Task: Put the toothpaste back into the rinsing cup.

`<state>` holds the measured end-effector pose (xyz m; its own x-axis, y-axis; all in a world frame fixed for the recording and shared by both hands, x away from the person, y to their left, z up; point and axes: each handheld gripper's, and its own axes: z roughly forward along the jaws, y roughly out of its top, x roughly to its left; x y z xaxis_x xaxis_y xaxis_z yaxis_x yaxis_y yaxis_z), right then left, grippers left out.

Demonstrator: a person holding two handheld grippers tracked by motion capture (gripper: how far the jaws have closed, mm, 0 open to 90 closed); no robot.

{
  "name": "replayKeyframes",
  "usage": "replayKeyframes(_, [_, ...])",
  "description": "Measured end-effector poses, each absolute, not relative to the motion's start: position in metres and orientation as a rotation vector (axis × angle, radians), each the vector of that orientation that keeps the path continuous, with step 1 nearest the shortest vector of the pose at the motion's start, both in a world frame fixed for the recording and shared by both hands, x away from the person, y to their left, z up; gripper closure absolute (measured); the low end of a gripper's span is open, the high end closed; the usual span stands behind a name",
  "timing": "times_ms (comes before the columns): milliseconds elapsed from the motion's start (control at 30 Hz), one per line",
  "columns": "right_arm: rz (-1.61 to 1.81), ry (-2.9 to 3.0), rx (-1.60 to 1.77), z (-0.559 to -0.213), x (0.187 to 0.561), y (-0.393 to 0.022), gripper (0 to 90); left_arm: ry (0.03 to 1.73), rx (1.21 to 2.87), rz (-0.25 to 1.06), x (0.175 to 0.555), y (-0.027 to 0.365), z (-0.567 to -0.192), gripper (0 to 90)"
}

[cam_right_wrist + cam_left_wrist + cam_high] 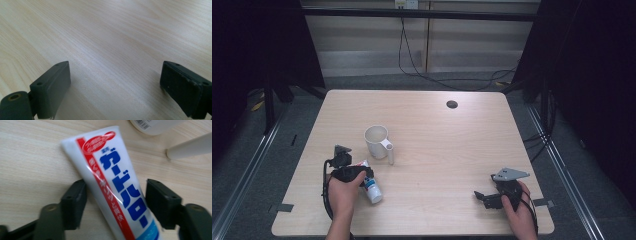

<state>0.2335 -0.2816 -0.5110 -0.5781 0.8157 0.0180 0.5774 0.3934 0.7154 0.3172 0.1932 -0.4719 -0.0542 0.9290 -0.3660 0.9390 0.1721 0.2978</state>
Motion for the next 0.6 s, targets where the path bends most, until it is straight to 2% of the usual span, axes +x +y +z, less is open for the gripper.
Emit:
replayKeyframes(167, [0.990, 2.320, 1.211, -0.511, 0.233, -0.282, 9.1, 1.972, 1.786, -0.042, 0.319, 0.191, -0.470, 57.2])
replayKeyframes(233, [0.991, 2.320, 1.211, -0.511, 0.233, -0.282, 9.1, 1.965, 1.795, -0.047, 0.319, 0.192, -0.469, 60.3])
replayKeyframes(267, [0.990, 2.321, 1.209, -0.511, 0.234, -0.282, 9.1, 1.960, 1.796, -0.047, 0.319, 0.192, -0.467, 64.7])
replayKeyframes(600, [0.992, 2.319, 1.210, -0.511, 0.234, -0.282, 9.1, 1.932, 1.866, 0.001, 0.318, 0.199, -0.456, 69.5])
